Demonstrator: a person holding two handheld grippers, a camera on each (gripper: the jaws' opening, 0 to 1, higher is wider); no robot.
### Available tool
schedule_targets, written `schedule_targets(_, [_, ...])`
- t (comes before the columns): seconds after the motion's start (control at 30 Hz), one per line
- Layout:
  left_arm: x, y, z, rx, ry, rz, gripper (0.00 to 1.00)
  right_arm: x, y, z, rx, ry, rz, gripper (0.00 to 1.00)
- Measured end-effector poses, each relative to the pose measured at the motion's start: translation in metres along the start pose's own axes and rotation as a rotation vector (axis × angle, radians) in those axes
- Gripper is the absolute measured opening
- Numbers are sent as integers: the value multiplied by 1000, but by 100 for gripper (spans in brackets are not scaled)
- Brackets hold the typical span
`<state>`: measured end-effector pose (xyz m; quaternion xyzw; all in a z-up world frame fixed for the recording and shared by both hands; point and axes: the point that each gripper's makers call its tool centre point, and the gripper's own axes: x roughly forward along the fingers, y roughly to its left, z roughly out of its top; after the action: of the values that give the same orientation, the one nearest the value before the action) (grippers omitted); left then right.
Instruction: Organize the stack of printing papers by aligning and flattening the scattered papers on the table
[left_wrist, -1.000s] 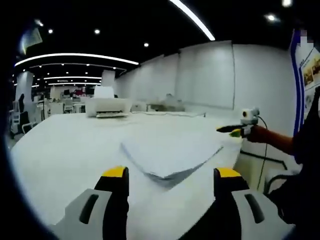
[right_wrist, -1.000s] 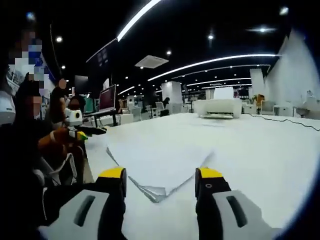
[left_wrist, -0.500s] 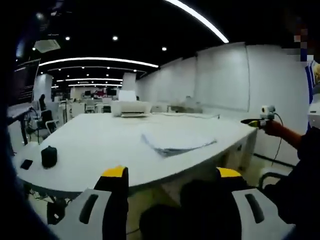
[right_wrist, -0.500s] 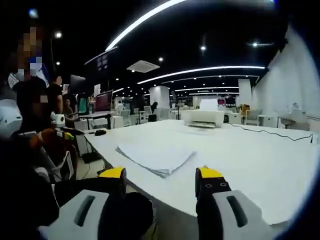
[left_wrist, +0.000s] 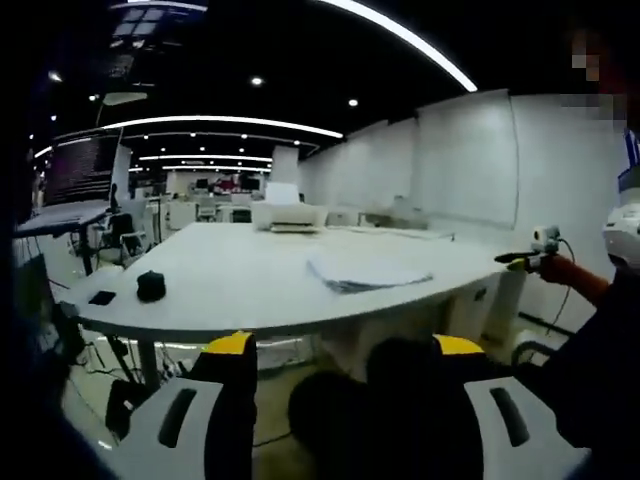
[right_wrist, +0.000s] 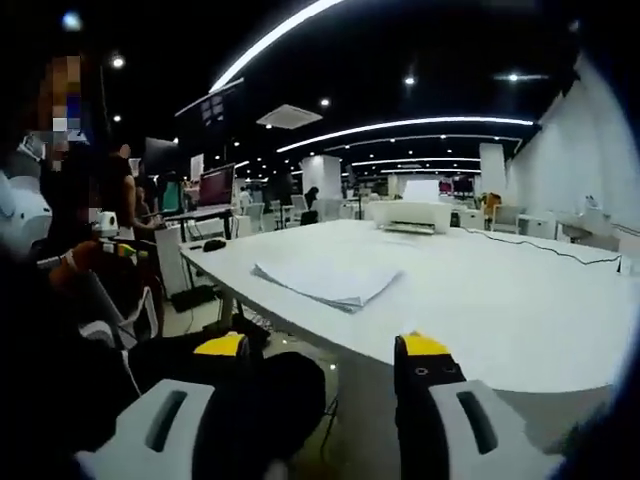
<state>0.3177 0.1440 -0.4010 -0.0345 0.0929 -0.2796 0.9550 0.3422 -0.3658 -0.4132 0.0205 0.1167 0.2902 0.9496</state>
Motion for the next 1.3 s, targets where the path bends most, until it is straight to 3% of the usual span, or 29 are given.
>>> schedule_targets(0.1, [-11, -4, -5, -6, -1, 7, 73, -11, 4, 2, 9, -19, -9, 55])
schedule_targets(0.33, [-24, -14, 10, -42, -68, -3, 72, -36, 4, 2, -25, -35, -62, 56])
schedule_targets(0.5, [-32, -14, 13, -25, -77, 12, 72, -46, -1, -2, -4, -34, -88, 54])
schedule_targets(0.73, [-27, -14, 14, -43, -84, 9, 71, -35, 4, 10, 15, -68, -66, 56])
schedule_targets(1.03, [-12, -16, 14, -69, -75, -17, 70, -16, 12, 5, 12, -45, -32, 57])
schedule_targets(1.3, [7, -9, 26, -126, -97, -25, 71, -6, 12, 23, 105, -122, -4, 58])
